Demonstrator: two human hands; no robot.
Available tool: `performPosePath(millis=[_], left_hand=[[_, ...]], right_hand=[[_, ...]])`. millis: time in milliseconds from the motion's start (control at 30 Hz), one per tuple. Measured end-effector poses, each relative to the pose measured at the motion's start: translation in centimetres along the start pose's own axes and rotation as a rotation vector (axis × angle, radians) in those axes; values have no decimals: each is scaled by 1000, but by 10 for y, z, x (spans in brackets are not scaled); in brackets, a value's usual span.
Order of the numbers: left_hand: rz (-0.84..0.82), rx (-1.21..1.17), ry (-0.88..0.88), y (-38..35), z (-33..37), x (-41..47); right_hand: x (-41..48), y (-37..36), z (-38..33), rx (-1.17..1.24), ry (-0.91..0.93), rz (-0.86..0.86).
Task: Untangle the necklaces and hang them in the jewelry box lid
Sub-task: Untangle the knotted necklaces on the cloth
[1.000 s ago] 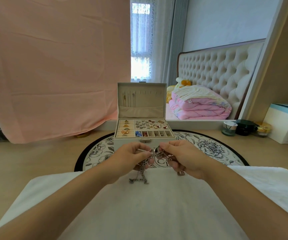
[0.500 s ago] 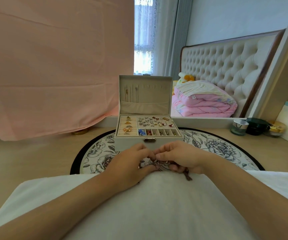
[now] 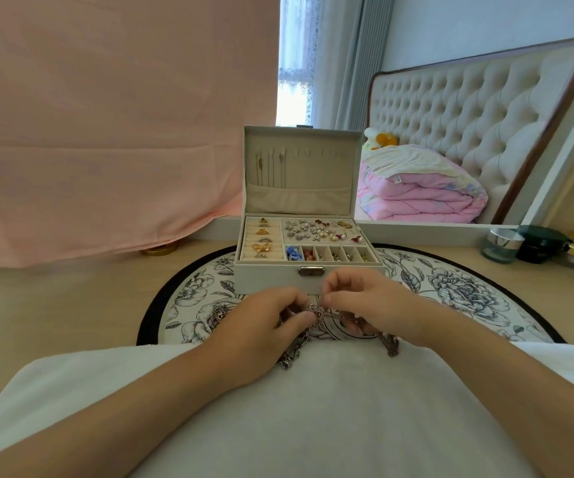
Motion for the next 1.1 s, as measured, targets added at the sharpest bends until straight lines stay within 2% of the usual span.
performPosePath(millis=[100, 200, 367, 600, 700, 800, 867, 967, 1033, 1100], left_hand=[[18, -78, 29, 0, -4, 0], [28, -130, 45, 1, -6, 0], [69, -216, 91, 2, -7, 1], [147, -100, 166, 6, -9, -2], [187, 33, 148, 8, -7, -3], [178, 44, 149, 8, -4, -3], [192, 42, 141, 8, -5, -3], [219, -7, 127, 10, -5, -2], [199, -50, 116, 9, -4, -3], [181, -45, 99, 9, -2, -5]], right_hand=[[-2, -1, -1, -41, 71, 44], [-3, -3, 0, -71, 51, 126], [-4, -1, 1, 60, 27, 122], [-1, -5, 6, 69, -76, 248], [-2, -7, 3, -41, -5, 383], [-3, -8, -1, -139, 69, 496], [-2, -10, -2, -104, 66, 417], [0, -13, 2, 125, -63, 185], [2, -13, 4, 321, -88, 109], [3, -9, 3, 418, -57, 63]])
Point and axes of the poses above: each hand's wrist, its own x-axis towards the middle knuckle, its own y-axis out of the back of the hand, z = x × y, the point moved 3 cm from there along x, towards the middle knuckle, and after that the axes turned 9 degrees about -y, right-handed, at the moved point
